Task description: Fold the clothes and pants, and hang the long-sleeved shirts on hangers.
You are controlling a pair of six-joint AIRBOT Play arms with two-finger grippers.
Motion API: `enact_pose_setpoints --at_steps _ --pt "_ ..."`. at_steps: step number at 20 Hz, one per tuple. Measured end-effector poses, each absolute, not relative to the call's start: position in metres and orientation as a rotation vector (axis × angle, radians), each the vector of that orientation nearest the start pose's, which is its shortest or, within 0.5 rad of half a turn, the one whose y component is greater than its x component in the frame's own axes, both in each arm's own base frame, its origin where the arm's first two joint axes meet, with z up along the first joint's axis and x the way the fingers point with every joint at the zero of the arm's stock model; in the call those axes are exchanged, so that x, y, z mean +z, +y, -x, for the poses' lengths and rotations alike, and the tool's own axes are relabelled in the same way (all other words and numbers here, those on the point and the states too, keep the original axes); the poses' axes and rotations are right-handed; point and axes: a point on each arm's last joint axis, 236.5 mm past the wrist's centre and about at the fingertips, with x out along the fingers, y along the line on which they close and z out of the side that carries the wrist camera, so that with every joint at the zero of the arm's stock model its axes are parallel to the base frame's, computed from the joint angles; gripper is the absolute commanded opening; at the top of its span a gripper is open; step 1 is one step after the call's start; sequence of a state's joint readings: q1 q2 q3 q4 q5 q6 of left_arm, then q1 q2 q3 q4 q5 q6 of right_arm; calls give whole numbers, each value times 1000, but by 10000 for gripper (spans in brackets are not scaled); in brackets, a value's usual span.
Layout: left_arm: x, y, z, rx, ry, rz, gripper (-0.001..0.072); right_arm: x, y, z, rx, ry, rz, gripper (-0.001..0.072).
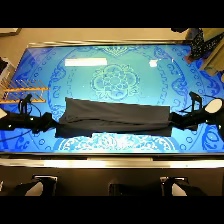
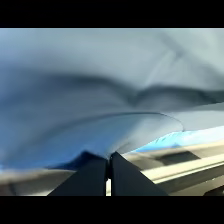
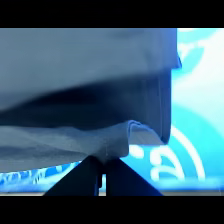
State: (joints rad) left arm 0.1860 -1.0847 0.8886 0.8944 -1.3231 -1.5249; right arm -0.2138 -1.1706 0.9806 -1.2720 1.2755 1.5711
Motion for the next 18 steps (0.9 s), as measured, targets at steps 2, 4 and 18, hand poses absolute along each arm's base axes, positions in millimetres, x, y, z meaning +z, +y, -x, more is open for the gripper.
enact_pose_setpoints --at_steps 2,4,18 --pt "23 -89 -333 -309 1376 715 14 -13 -4 -342 1 1399 -428 31" --pt "19 -92 -362 -337 1381 699 14 -19 -6 -365 11 1395 -420 31" --pt "-37 -113 -479 -441 1479 641 250 -64 -14 -415 -7 1415 -425 314"
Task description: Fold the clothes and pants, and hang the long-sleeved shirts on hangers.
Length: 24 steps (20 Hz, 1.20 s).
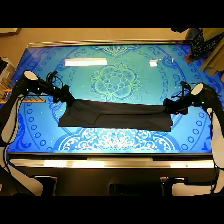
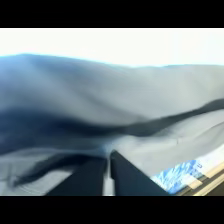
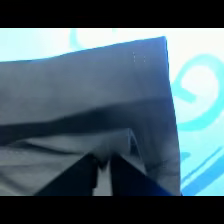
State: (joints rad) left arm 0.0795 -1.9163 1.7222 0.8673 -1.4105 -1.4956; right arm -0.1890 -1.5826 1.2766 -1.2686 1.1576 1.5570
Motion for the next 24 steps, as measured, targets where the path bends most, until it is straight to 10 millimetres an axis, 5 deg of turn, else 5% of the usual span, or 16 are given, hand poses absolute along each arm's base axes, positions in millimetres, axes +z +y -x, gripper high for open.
enact_pose_setpoints --at_steps 2,6,12,17,24 --pt "-36 -109 -486 -435 1459 623 321 -59 -15 -419 -9 1405 -427 417" --pt "-14 -86 -495 -401 1424 501 321 -37 -36 -425 -19 1379 -427 474" --pt "53 -47 -484 -269 1350 312 321 -50 -75 -386 11 1463 -630 492" --pt "97 -37 -475 -224 1271 259 321 -77 -64 -366 93 1482 -729 493" --pt "108 -35 -469 -202 1262 258 320 -94 -44 -375 173 1430 -848 479"
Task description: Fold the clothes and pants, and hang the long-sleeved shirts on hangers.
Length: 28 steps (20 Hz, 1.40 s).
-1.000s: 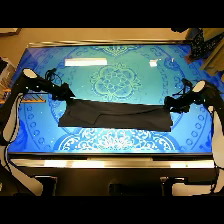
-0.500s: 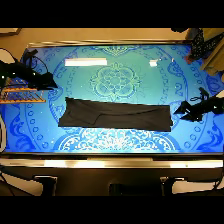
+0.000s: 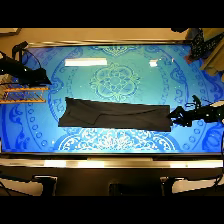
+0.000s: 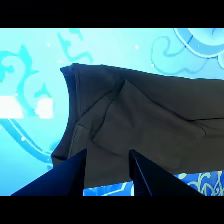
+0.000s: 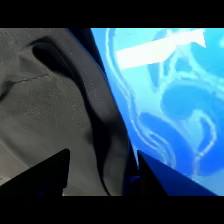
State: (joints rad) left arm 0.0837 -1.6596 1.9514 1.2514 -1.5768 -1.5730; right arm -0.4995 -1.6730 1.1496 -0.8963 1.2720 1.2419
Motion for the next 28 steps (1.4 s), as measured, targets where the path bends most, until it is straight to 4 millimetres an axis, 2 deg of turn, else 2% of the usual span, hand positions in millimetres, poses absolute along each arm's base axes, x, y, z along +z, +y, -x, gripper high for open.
enact_pose_setpoints --at_steps 3,4,5,6,7,8,11,13,15,17,20,24,28 --pt "109 -37 -469 -203 1264 258 320 -99 -34 -377 193 1435 -857 465" --pt "109 -37 -468 -202 1264 259 320 -101 -28 -378 202 1441 -847 369" --pt "109 -37 -468 -202 1265 258 315 -104 -22 -379 207 1446 -827 238" --pt "109 -37 -468 -202 1265 258 311 -106 -17 -380 210 1452 -820 68" --pt "108 -37 -468 -203 1268 257 255 -108 -13 -380 208 1459 -801 32" --pt "108 -38 -466 -204 1274 257 7 -106 -10 -382 207 1455 -799 32" --pt "106 -38 -463 -206 1288 256 15 -90 -11 -389 181 1417 -790 31" --pt "99 -43 -461 -225 1307 273 15 -67 -13 -394 170 1388 -785 31" --pt "87 -62 -459 -277 1325 320 15 -39 -18 -400 157 1357 -764 32" --pt "69 -93 -458 -342 1338 379 15 -7 -22 -403 147 1330 -740 32" --pt "37 -163 -453 -451 1353 460 15 39 -28 -406 126 1284 -701 32" --pt "4 -280 -434 -600 1366 556 15 84 -30 -397 110 1247 -663 31" --pt "-18 -390 -407 -703 1379 700 14 115 -29 -385 93 1204 -636 31"
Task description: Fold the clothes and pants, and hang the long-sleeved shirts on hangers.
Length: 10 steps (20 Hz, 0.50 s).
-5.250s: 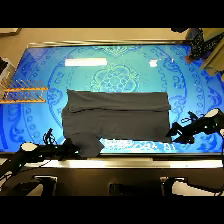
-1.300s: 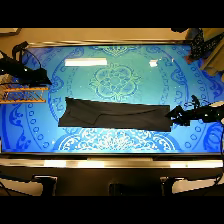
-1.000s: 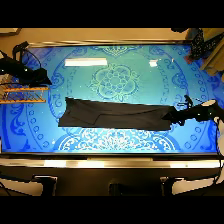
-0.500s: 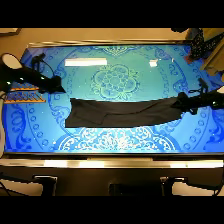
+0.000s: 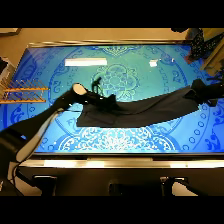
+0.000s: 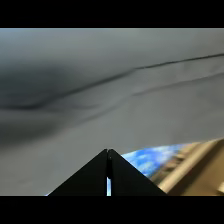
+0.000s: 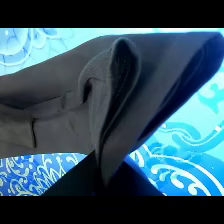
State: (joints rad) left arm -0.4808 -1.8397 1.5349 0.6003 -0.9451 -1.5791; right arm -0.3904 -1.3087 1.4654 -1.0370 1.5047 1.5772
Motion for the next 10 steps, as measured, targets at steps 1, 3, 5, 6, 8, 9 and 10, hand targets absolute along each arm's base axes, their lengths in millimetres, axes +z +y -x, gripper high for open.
enact_pose_setpoints --at_steps 1,3,5,6,8,9,10 --pt "-23 -412 -400 -716 1387 735 14 121 -29 -383 88 1193 -632 31" --pt "-33 -451 -387 -741 1408 805 14 131 -28 -378 81 1177 -629 31" --pt "-42 -480 -375 -756 1439 851 14 139 -26 -374 79 1162 -620 31" --pt "-46 -491 -372 -758 1448 871 14 142 -26 -372 79 1159 -618 31" --pt "-55 -512 -365 -764 1471 894 14 148 -24 -368 83 1158 -612 31" --pt "-57 -522 -362 -765 1481 911 14 150 -23 -366 86 1157 -610 31" --pt "-59 -530 -360 -771 1484 917 14 152 -22 -366 90 1154 -609 31"
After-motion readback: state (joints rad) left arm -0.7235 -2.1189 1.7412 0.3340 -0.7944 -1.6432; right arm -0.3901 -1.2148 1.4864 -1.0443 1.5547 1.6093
